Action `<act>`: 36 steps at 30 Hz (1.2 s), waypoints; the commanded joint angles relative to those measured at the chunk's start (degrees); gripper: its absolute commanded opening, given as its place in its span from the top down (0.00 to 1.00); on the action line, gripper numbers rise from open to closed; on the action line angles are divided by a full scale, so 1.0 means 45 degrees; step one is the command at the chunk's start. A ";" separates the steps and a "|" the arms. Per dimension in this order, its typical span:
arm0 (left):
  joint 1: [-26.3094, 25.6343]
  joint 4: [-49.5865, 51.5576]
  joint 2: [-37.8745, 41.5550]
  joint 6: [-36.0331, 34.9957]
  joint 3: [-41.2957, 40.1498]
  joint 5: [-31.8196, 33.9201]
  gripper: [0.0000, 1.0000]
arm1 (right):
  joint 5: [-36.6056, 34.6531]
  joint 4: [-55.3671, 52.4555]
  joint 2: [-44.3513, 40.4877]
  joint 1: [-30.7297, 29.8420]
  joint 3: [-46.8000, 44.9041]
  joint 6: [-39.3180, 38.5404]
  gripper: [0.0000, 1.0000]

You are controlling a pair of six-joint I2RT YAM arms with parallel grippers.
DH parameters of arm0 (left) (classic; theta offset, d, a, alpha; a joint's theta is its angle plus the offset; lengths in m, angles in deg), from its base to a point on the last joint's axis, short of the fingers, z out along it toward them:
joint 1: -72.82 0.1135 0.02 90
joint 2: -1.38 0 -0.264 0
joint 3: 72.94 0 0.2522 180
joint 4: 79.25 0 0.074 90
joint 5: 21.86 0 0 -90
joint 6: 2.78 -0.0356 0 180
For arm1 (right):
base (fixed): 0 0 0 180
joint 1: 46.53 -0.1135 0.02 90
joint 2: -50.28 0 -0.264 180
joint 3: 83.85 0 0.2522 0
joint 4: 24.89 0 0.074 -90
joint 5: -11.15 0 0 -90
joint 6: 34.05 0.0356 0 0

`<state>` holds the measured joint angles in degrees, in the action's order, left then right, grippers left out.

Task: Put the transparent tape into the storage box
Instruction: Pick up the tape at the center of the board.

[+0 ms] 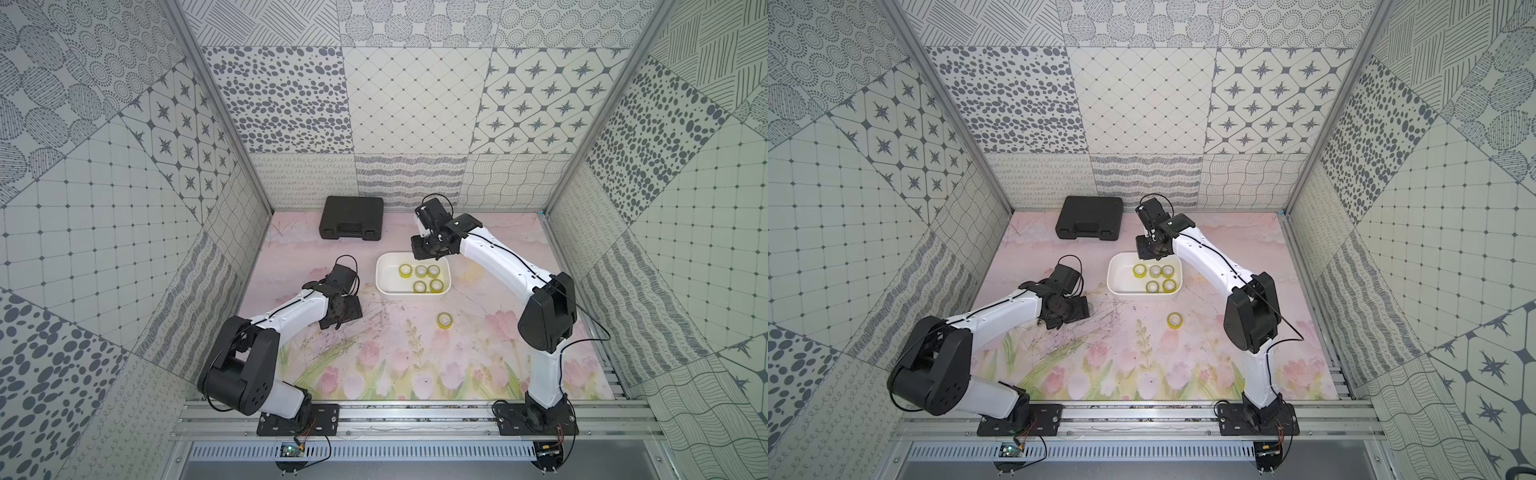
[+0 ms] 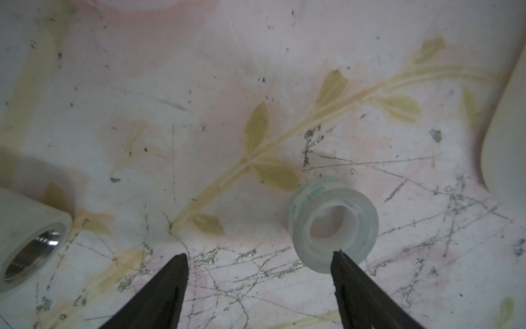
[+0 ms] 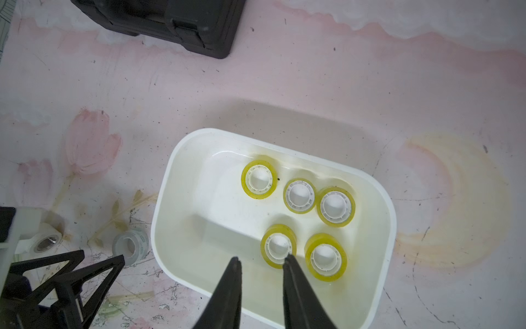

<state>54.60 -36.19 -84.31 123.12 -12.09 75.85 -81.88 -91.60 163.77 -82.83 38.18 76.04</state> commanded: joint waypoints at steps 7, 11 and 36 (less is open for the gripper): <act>0.0165 -0.1174 -0.0752 0.0272 0.0145 0.0187 0.18 | -0.0100 0.0123 -0.0399 -0.0010 -0.0075 0.0132 0.72; 0.0201 -0.1446 -0.0944 0.0291 0.0125 0.0319 0.28 | -0.0073 0.0124 -0.0338 -0.0004 -0.0041 0.0149 0.72; 0.0201 -0.0063 0.1450 -0.0712 0.1082 0.0398 1.00 | -0.0389 0.0106 -0.0413 0.0118 -0.0118 0.0379 0.68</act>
<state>55.08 -40.23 -80.77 123.93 -10.43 77.18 -82.97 -91.86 163.77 -82.72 38.05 76.72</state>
